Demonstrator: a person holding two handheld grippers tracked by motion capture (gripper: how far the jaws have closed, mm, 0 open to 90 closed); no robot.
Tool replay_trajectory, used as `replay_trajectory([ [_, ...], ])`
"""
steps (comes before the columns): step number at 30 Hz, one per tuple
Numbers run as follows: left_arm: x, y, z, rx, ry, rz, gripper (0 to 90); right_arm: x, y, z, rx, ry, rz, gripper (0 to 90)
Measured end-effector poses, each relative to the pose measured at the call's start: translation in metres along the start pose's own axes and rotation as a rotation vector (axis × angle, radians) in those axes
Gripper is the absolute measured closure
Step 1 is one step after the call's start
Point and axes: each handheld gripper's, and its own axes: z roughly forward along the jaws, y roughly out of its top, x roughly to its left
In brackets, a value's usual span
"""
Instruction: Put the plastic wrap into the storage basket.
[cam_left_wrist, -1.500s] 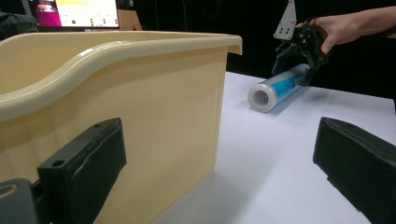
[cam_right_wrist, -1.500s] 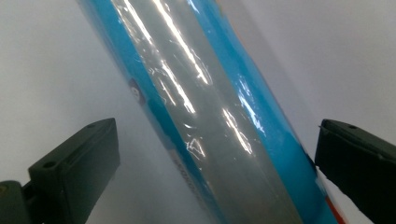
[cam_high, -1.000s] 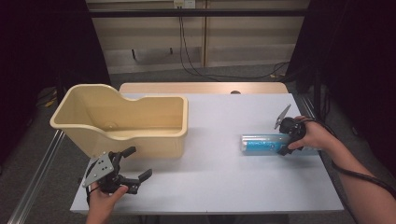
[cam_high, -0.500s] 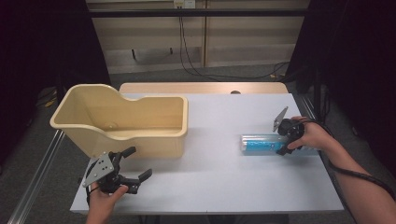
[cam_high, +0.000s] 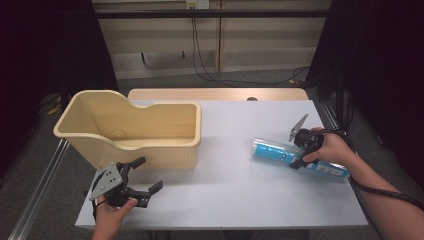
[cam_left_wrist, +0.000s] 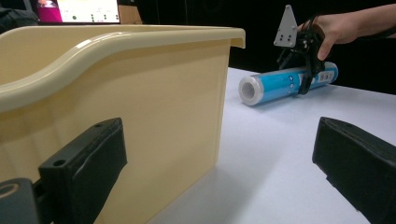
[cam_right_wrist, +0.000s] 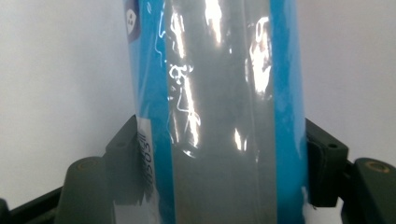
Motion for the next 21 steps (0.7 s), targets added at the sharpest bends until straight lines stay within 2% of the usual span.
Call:
replay_trajectory([
  [1,0.000,0.000,0.000,0.000,0.001,-0.001,2.7,0.000,0.002,-0.006,0.000,-0.003,0.032,30.6],
  [4,0.001,0.000,0.000,0.001,0.001,0.000,2.7,-0.001,0.005,-0.017,-0.003,-0.005,0.013,30.7],
  [10,0.000,0.000,0.000,-0.002,0.001,0.004,2.7,-0.001,0.014,-0.038,-0.018,-0.014,0.018,30.9],
  [14,0.000,0.001,0.000,-0.002,-0.001,0.004,2.8,0.001,0.022,-0.047,-0.016,-0.017,0.001,30.9],
  [17,0.000,0.001,0.000,-0.002,-0.002,0.006,2.8,0.003,0.027,-0.052,-0.022,-0.017,0.010,31.0],
  [21,0.000,0.001,0.000,-0.005,-0.003,0.004,2.7,0.004,0.038,-0.062,-0.011,-0.016,-0.014,31.0],
])
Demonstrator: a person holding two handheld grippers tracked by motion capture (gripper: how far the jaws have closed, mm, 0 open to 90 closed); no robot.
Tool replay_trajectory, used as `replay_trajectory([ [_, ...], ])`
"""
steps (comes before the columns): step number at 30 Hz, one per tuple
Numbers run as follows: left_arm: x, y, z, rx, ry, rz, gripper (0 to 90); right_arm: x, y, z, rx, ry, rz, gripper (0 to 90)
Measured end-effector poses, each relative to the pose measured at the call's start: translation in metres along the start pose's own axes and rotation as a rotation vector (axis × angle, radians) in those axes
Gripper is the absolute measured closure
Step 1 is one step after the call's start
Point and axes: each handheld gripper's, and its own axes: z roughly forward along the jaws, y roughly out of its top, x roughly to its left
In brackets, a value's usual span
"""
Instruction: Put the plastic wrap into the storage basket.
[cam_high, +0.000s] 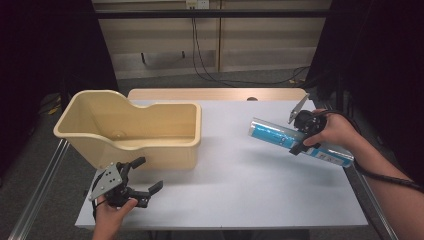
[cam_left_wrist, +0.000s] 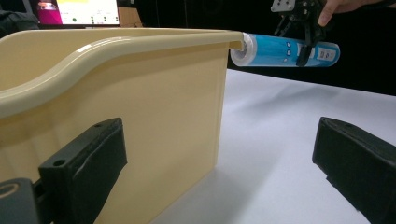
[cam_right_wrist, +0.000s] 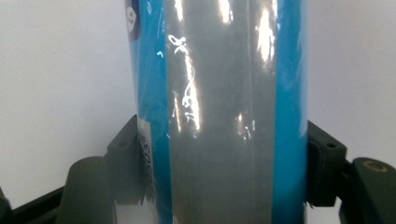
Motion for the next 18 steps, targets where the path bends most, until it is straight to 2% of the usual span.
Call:
replay_trajectory([
  [3,0.000,0.000,0.000,-0.005,-0.001,-0.006,2.7,0.000,0.007,-0.005,-0.001,0.000,0.004,31.1],
  [6,0.000,0.000,-0.001,-0.002,-0.004,-0.001,2.7,0.000,0.014,-0.010,-0.011,0.005,-0.012,31.1],
  [8,0.000,0.000,-0.001,-0.005,-0.004,-0.002,2.7,0.002,0.018,-0.014,-0.009,0.010,-0.002,31.1],
  [18,-0.001,0.000,0.000,-0.008,-0.009,-0.008,2.7,0.004,0.038,-0.030,-0.008,0.005,-0.036,31.2],
])
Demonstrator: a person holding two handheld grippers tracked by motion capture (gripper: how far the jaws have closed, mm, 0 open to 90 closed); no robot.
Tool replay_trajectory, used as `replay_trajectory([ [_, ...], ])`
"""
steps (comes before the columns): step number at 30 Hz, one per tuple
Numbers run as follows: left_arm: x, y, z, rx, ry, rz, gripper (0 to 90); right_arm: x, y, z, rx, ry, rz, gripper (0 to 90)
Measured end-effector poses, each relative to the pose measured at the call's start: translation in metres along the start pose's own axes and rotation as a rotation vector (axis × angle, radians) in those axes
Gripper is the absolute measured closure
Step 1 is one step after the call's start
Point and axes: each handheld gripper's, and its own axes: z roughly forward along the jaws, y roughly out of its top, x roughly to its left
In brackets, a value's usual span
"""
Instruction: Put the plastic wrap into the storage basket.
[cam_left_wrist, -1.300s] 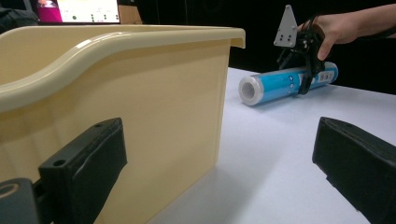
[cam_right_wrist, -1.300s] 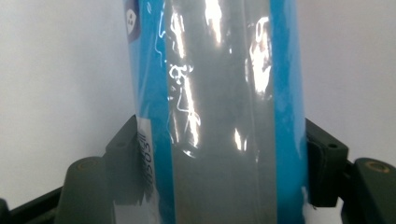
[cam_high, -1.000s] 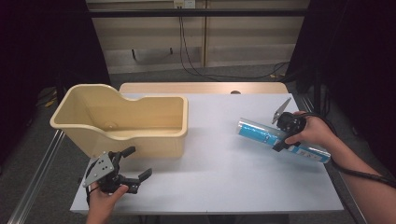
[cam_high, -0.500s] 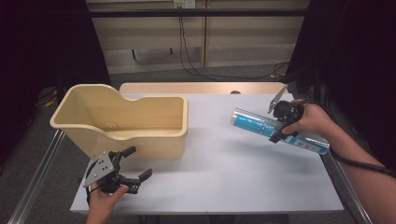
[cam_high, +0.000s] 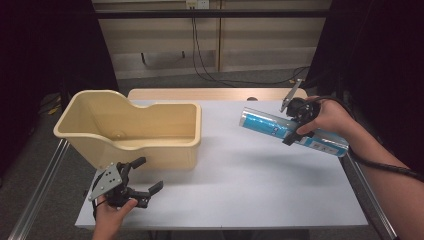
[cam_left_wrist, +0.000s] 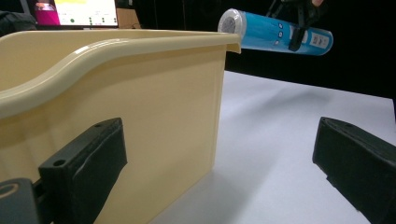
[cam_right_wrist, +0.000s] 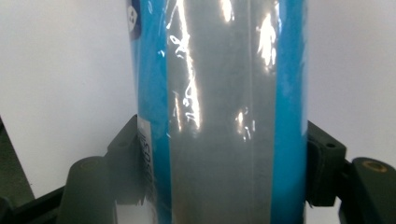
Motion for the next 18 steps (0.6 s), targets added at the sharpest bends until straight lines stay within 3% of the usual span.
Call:
replay_trajectory([
  [18,0.000,0.000,0.000,0.000,-0.006,-0.001,2.7,0.004,0.037,-0.026,-0.034,-0.018,-0.044,31.2],
])
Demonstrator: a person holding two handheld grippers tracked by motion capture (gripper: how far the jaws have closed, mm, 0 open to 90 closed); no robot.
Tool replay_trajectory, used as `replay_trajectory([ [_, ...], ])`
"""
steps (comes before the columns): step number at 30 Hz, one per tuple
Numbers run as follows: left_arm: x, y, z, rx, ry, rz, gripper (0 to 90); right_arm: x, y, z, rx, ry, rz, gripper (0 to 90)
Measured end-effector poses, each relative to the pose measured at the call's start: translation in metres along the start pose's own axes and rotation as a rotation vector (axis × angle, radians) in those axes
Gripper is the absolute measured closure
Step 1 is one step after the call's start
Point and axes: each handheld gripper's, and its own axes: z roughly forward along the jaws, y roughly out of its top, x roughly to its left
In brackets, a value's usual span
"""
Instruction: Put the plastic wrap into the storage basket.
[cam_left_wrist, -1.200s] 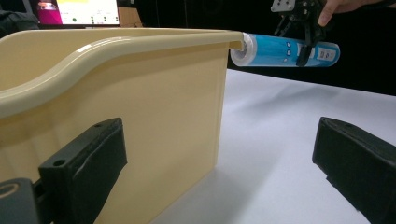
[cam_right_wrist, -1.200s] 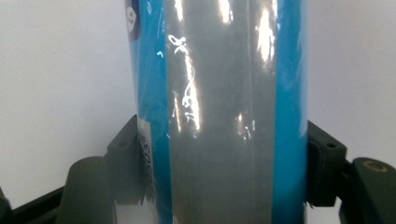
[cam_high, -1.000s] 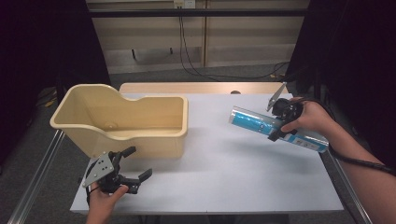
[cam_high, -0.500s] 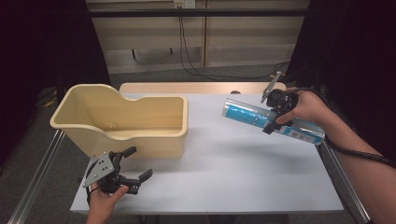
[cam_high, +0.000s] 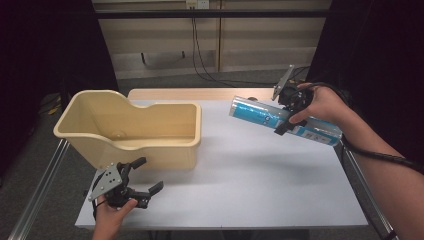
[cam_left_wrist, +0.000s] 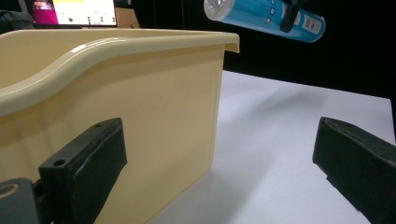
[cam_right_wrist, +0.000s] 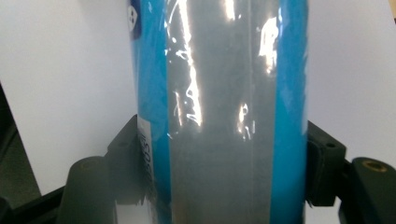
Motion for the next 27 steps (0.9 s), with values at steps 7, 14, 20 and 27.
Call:
replay_trajectory([
  [7,0.000,0.000,0.000,0.000,0.000,-0.001,2.7,-0.002,0.017,-0.012,-0.011,-0.014,-0.017,31.2],
  [14,0.000,0.000,0.000,-0.001,-0.006,-0.003,2.7,-0.002,0.032,-0.020,-0.012,-0.020,-0.025,31.2],
  [20,-0.001,0.000,0.001,0.007,-0.012,0.005,2.7,-0.001,0.045,-0.021,-0.013,-0.022,-0.040,31.2],
  [27,-0.002,0.000,0.003,0.001,-0.019,0.001,2.7,-0.001,0.061,-0.017,0.003,-0.022,-0.069,31.3],
])
